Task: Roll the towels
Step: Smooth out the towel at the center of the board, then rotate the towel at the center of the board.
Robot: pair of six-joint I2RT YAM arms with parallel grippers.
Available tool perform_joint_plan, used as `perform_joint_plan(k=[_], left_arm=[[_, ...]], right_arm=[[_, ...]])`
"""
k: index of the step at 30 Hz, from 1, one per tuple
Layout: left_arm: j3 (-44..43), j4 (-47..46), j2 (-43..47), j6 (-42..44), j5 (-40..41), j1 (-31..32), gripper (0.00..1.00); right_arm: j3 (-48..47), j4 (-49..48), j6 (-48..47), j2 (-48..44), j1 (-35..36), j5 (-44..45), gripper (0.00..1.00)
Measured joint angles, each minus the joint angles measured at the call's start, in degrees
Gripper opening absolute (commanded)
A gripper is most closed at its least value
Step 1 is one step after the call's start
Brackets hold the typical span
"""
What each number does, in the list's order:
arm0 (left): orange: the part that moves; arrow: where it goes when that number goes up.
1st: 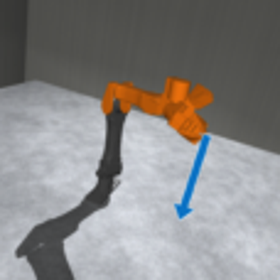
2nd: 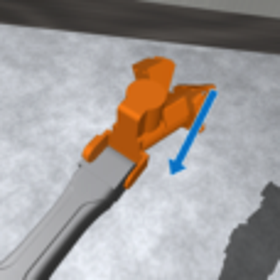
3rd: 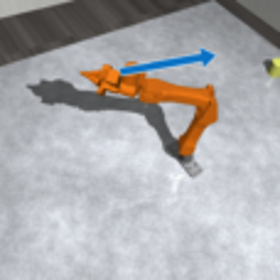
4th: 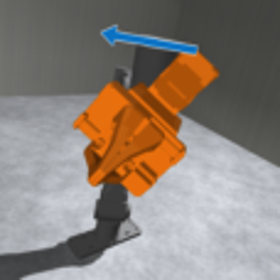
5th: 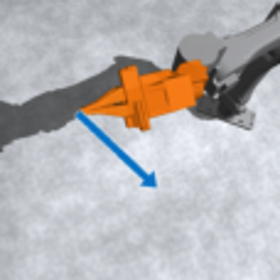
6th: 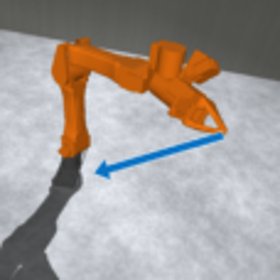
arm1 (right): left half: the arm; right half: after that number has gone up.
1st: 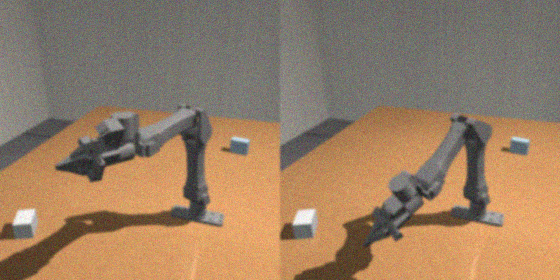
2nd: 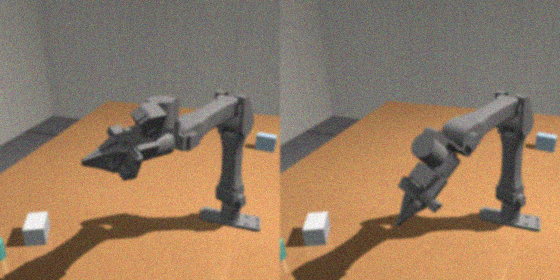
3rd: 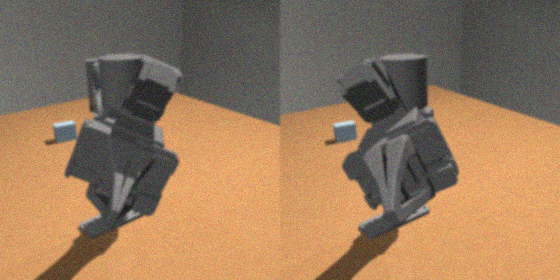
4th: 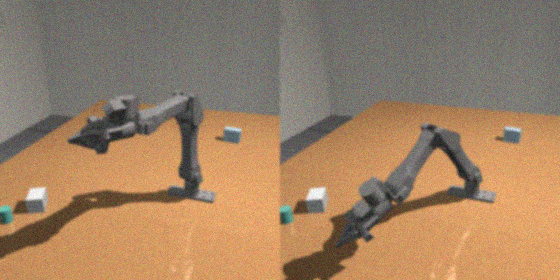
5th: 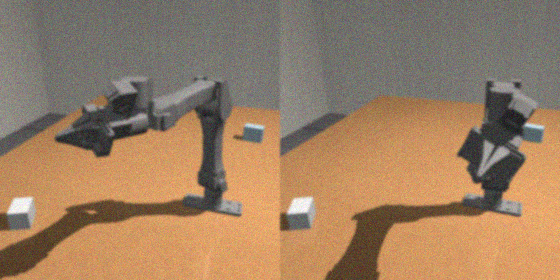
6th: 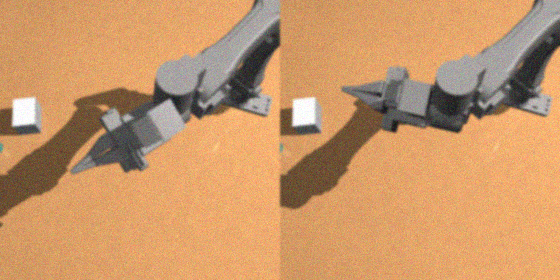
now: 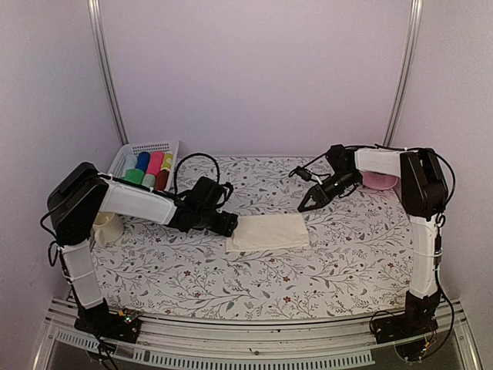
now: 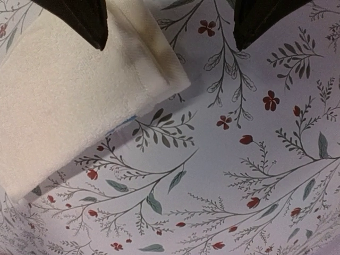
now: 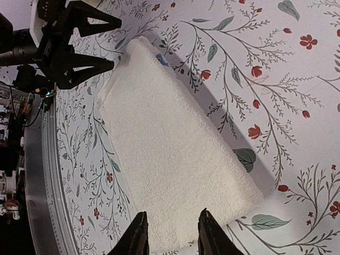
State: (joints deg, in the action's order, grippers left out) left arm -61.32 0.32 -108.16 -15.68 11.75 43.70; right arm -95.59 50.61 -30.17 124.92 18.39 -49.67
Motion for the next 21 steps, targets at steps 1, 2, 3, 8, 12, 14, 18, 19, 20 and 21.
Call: perform_joint_plan(k=[1,2,3,8,12,14,18,19,20,21], left_arm=[[0.17,0.11,-0.24,-0.09,-0.2,0.15,0.81],[0.22,0.26,-0.63,-0.22,-0.35,0.37,0.8],[0.22,0.39,-1.11,-0.33,-0.42,0.63,0.79],[0.76,1.36,-2.23,-0.85,0.09,1.42,0.72],[1.25,1.6,-2.23,-1.38,1.27,1.44,0.72],[1.27,1.75,-2.25,-1.6,1.79,1.44,0.72],[0.31,1.62,-3.65,-1.68,2.54,1.51,0.73],[-0.59,1.4,-4.44,-1.51,2.82,1.53,0.73],[-1.66,1.27,-5.31,-1.29,3.1,1.55,0.73],[-2.73,1.03,-6.21,-0.94,3.37,1.55,0.73]], right_arm=[[0.11,-0.5,0.33,-0.24,0.33,0.79,0.36],[0.33,-1.11,0.57,-0.57,0.61,1.73,0.38],[0.55,-1.51,0.76,-0.96,0.85,2.58,0.4],[1.6,-3.5,1.14,-3.06,1.55,6.32,0.44],[1.62,-5.11,1.33,-4.24,1.88,9.35,0.47],[1.66,-5.79,1.4,-4.48,1.97,10.49,0.48],[2.08,-6.47,1.49,-4.63,2.38,11.98,0.5],[2.19,-6.58,1.53,-4.63,2.54,12.35,0.52],[2.27,-6.69,1.51,-4.66,2.67,12.79,0.52],[2.32,-6.86,1.46,-4.66,2.82,13.2,0.54]])
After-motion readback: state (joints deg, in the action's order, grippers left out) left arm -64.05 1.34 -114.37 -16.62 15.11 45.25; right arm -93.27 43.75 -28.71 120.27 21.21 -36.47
